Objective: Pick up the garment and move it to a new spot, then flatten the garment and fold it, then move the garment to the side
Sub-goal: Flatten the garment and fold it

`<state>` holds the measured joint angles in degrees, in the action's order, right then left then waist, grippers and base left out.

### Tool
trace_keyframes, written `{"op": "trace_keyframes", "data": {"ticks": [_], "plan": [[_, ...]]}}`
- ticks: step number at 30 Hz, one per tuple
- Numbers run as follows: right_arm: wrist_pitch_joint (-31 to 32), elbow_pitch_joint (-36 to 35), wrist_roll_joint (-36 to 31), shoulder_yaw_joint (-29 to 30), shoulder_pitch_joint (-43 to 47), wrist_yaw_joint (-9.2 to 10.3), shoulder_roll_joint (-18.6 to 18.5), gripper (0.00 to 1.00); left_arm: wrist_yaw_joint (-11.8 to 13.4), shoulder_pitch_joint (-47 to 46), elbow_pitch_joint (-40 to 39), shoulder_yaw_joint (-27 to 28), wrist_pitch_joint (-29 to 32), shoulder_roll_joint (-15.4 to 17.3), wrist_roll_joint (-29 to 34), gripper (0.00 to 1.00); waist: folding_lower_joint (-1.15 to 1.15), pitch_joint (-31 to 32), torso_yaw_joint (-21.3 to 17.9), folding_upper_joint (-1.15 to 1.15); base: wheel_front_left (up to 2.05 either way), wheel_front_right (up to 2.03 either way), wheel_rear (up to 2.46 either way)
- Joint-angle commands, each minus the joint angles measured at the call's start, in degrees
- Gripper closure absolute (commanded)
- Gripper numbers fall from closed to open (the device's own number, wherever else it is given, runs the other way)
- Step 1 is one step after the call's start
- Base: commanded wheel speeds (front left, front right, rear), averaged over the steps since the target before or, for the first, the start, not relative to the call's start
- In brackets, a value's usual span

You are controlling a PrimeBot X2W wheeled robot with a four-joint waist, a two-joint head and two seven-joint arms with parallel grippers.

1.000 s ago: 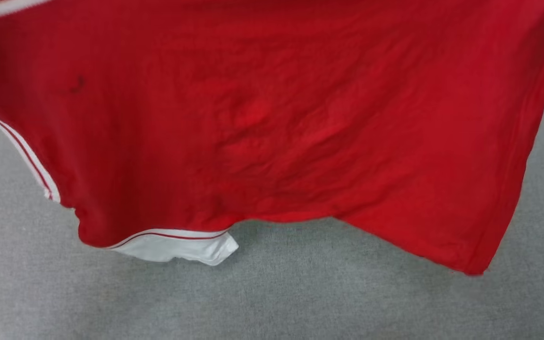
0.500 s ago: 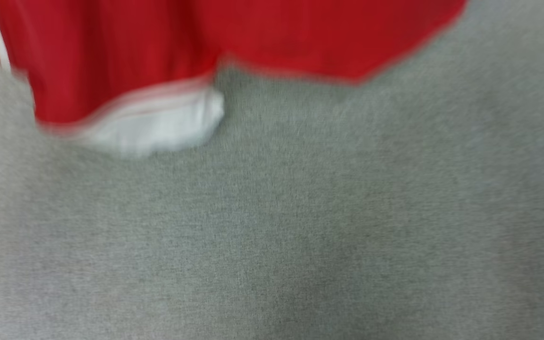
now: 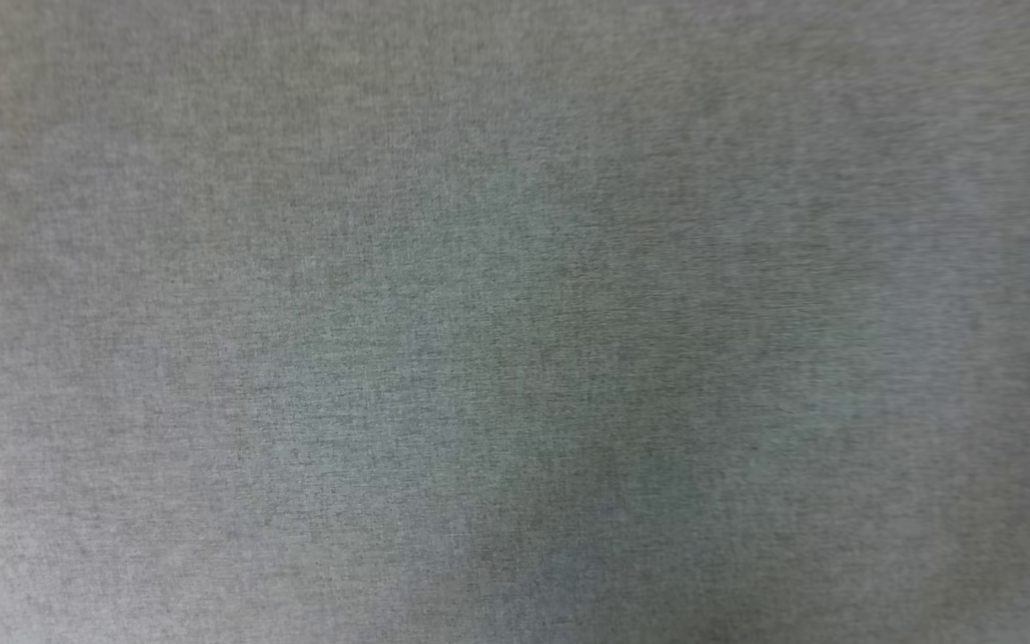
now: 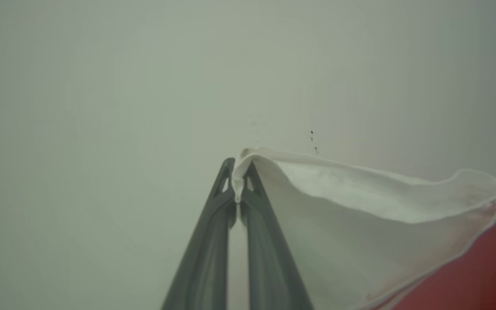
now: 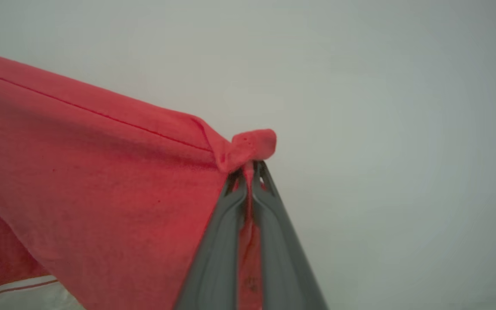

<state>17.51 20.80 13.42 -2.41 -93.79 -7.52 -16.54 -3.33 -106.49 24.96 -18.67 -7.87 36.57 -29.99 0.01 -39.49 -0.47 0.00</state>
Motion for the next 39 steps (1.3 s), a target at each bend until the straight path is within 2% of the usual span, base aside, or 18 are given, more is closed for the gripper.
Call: {"op": "trace_keyframes", "data": {"ticks": [1, 5, 8, 15, 20, 23, 30, 39], "plan": [[-2.4, 2.3, -1.2, 0.1, -0.2, 0.06, 0.6, 1.0, -0.7, 0.1, 2.8, -0.7, -1.8, -1.3, -0.3, 1.0, -0.01, -1.4, 1.0, 0.0, 0.0, 0.0, 0.0], [-5.9, 5.3, -1.7, -1.5, 3.0, 0.05, 1.4, 1.0, -1.7, 3.4, 6.6, -2.1, -4.2, -2.8, -0.6, 1.0, -0.01, -1.2, 1.7, 0.0, 0.0, 0.0, 0.0], [-8.2, 8.5, -1.2, -3.4, 7.5, 0.06, 1.8, 1.0, -2.4, 9.6, 8.6, -3.5, -6.0, -4.4, -1.1, 1.0, -0.01, 0.0, 1.8, 0.0, 0.0, 0.0, 0.0], [-13.2, 15.5, 1.6, -9.0, 21.9, 0.05, 2.3, 1.0, -2.9, 31.4, 7.5, -5.8, -7.3, -6.7, -1.5, 1.0, -0.01, 6.4, 2.3, 0.0, 0.0, 0.0, 0.0], [-15.3, 18.5, 4.8, -12.3, 31.4, 0.05, 1.2, 1.0, -2.2, 47.9, 2.5, -5.2, -7.4, -8.0, -1.1, 1.0, -0.01, 12.0, 2.9, 0.0, 0.0, 0.0, 0.0], [-14.4, 19.4, 8.2, -15.4, 37.5, 0.05, 0.5, 1.0, -1.5, 57.6, -0.4, -5.3, -7.4, -8.5, -1.5, 1.0, -0.01, 15.8, 3.2, 0.0, 0.0, 0.0, 0.0], [-12.3, 15.1, 17.0, -21.6, 50.5, 0.05, -4.3, 1.0, 2.0, 80.1, -7.7, -5.2, -7.4, -7.9, -2.9, 1.0, -0.01, 23.3, 3.7, 0.0, 0.0, 0.0, 0.0], [-11.5, 7.7, 21.9, -24.0, 63.1, 0.05, -10.7, 1.0, 5.9, 101.4, -19.0, -5.4, -2.7, -3.5, -7.2, 1.0, -0.01, 29.2, 4.1, 0.0, 0.0, 0.0, 0.0]]}}
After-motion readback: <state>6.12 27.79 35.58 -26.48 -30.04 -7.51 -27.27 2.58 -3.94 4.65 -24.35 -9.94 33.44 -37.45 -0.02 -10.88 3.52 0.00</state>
